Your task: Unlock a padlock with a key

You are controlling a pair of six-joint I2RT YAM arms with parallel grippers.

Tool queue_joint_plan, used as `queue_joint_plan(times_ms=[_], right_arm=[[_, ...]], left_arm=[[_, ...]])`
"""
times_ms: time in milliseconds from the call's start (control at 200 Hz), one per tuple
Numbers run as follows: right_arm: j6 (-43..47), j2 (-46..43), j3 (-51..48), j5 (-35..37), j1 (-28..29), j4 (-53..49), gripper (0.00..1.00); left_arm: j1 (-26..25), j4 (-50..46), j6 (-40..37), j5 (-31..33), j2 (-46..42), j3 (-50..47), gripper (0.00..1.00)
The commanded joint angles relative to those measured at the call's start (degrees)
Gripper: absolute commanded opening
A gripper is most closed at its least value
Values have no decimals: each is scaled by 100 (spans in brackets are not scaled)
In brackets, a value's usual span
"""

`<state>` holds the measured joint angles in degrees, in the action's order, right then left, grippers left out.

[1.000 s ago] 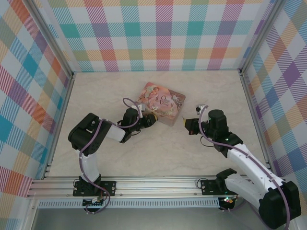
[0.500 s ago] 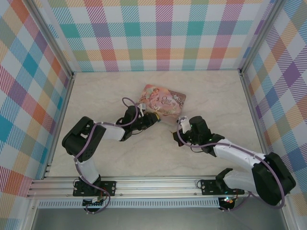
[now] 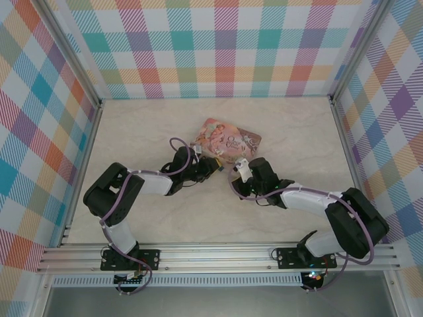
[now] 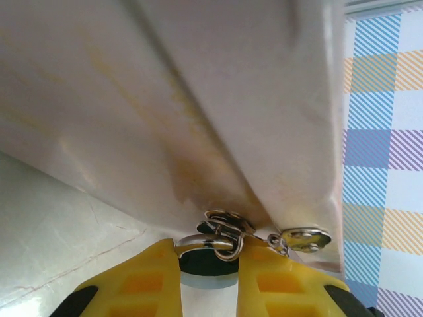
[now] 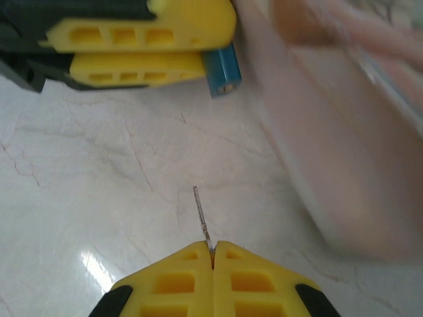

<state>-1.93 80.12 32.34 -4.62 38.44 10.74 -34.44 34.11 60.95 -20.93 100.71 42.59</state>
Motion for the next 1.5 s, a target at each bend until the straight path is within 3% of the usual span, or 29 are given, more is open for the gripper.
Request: queue_joint_plan(times_ms=[0,385,1495], right_arm=[[209,154,189,264,115,409,4],[207,364,166,1227,307,876,4],[44,343,-87,1047,307,1483,4]], left_arm=[[-117,131,295,-142,-287,106,16],[-229,183,630,13,-358,94,15],[-327,317,941,177,-277,29,14]])
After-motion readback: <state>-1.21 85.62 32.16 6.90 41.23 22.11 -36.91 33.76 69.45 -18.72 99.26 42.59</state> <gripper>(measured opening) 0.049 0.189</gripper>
